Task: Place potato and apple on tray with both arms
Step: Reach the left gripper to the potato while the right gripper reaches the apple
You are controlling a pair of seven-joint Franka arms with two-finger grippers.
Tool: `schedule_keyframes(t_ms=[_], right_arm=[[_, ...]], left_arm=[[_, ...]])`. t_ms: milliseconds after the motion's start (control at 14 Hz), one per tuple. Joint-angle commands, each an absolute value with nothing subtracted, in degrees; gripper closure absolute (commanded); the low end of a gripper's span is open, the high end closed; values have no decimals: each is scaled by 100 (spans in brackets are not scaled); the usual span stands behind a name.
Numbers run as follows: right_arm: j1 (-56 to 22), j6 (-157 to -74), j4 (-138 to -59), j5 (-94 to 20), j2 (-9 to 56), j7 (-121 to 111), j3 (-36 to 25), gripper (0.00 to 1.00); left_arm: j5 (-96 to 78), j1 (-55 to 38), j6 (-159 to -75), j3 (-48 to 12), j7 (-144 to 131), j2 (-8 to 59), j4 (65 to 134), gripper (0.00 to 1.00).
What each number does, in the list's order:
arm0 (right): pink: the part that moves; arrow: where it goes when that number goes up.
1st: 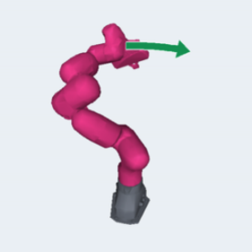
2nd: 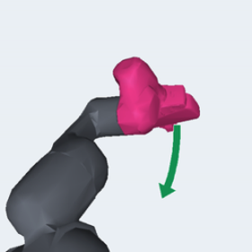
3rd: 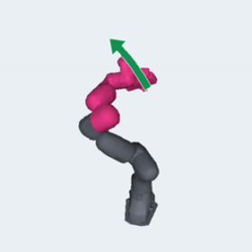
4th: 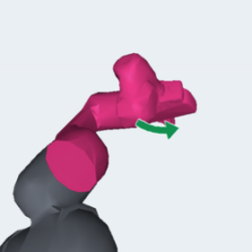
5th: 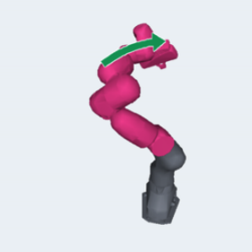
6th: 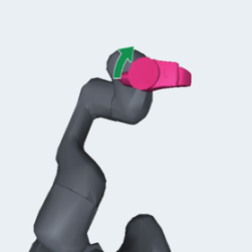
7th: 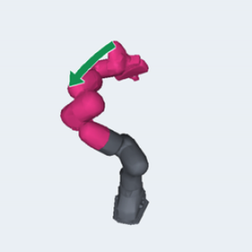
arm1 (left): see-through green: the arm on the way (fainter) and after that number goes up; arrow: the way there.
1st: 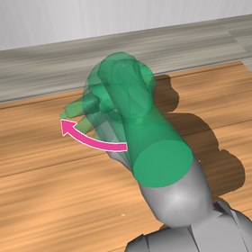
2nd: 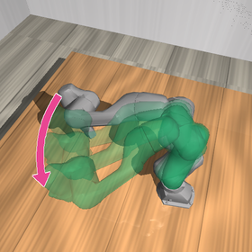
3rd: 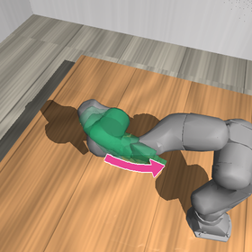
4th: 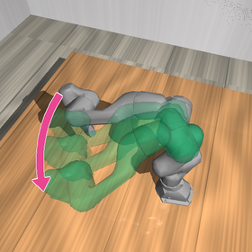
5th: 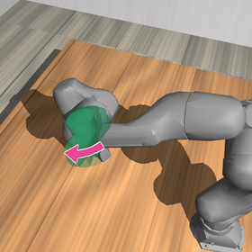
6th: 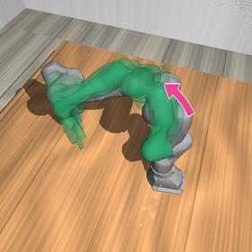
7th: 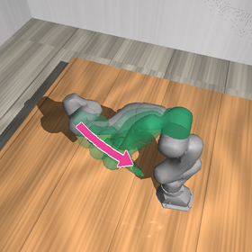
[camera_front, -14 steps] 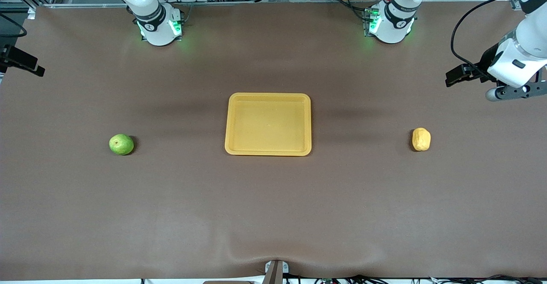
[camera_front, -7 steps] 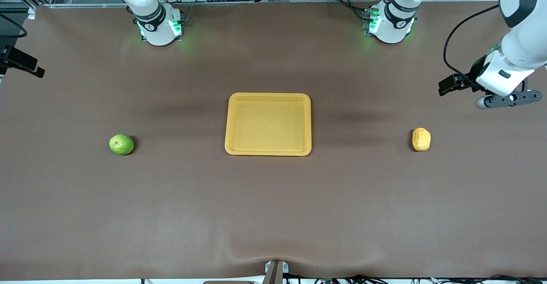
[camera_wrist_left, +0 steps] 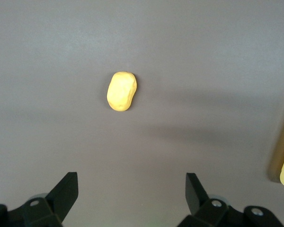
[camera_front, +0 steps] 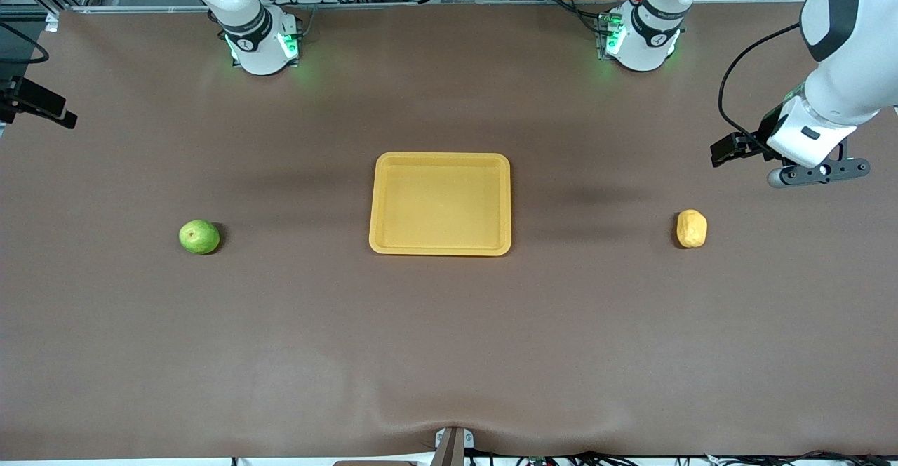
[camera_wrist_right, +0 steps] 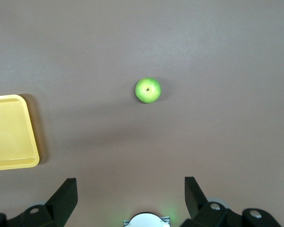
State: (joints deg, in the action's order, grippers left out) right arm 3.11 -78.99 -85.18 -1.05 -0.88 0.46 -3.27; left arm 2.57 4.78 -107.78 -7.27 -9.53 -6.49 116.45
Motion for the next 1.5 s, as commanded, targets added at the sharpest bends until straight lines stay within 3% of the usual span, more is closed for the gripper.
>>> schedule_keyframes(t_ms=[0,857,1429], right_arm=[[273,-7936,-8552,-202,-97,114,-316,0],[246,-7989,-8552,-281,-9,88,-308,0],[18,-7989,-8455,-316,544,97,-308,0]], left_arm=[[264,642,-11091,-756,-826,-660,11847,0],[255,1001,-12004,-765,-336,96,12138,0],[255,1239,-13068,-765,360,729,12331,0]])
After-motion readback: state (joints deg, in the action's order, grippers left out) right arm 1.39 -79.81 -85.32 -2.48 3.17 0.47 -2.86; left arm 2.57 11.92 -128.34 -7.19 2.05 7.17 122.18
